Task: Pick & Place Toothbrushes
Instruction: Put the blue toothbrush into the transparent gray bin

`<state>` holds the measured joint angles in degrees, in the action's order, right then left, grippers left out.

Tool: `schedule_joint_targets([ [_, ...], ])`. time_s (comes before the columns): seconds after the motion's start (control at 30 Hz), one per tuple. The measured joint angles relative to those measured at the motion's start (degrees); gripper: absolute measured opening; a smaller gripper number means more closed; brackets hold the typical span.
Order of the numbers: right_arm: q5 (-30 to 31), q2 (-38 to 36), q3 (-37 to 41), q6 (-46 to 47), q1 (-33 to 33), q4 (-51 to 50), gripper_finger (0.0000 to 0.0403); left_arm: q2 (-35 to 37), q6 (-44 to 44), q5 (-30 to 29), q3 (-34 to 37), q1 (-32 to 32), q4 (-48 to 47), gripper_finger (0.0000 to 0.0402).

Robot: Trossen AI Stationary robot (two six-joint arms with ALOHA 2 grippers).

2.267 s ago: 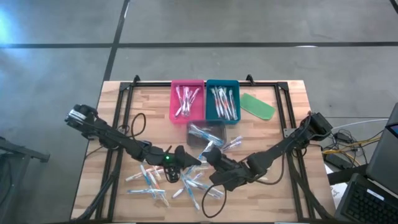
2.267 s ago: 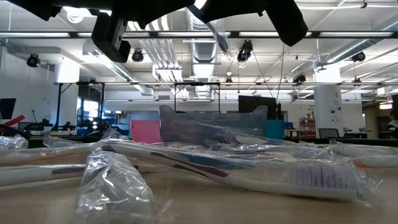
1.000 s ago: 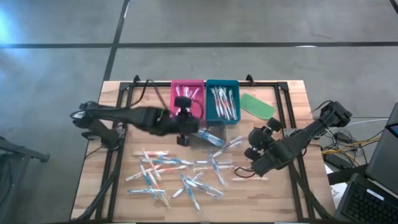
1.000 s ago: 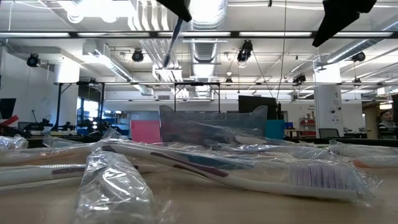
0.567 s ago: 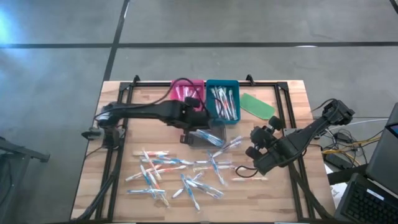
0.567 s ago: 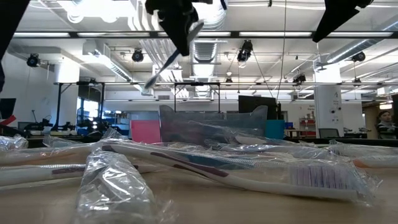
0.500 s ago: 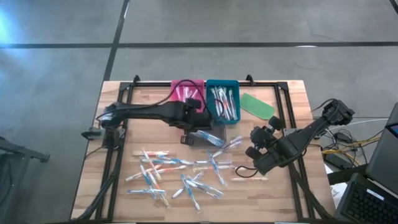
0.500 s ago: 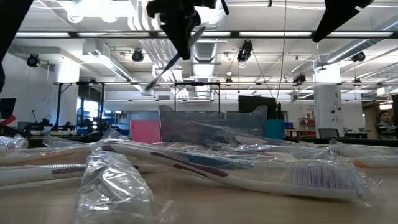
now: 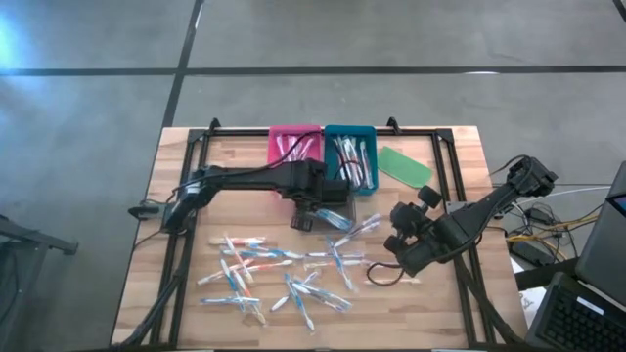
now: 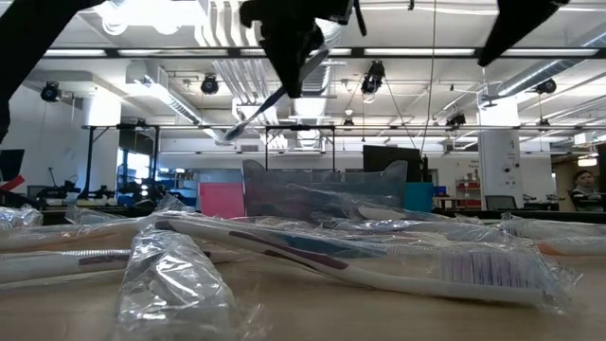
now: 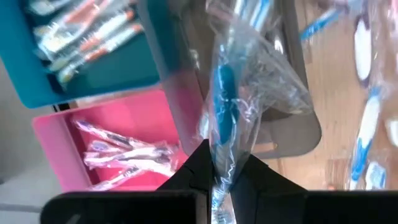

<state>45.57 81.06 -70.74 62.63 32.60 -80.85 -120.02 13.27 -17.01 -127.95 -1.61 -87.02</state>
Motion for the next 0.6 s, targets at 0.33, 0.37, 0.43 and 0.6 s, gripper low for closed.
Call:
schedule_joint_targets([
  [0.33,-9.71,-2.39,0.16,5.55,0.13,-9.36,0.0044,-4.2,1.47,5.73,-4.6,0.02,-2.72,0.003],
  [0.37,-9.68,-3.17,0.32,5.6,0.13,-9.1,0.0047,-4.25,1.49,5.6,-4.08,0.02,-2.75,0.003],
  [0.43,-9.84,-4.63,0.37,4.94,0.15,-8.74,0.0053,-4.25,1.58,5.54,-3.19,0.04,-2.18,0.003],
  [0.6,-10.15,-8.32,0.37,4.85,0.15,-8.8,0.0069,-4.23,3.47,2.74,-3.52,-0.21,0.17,0.003],
])
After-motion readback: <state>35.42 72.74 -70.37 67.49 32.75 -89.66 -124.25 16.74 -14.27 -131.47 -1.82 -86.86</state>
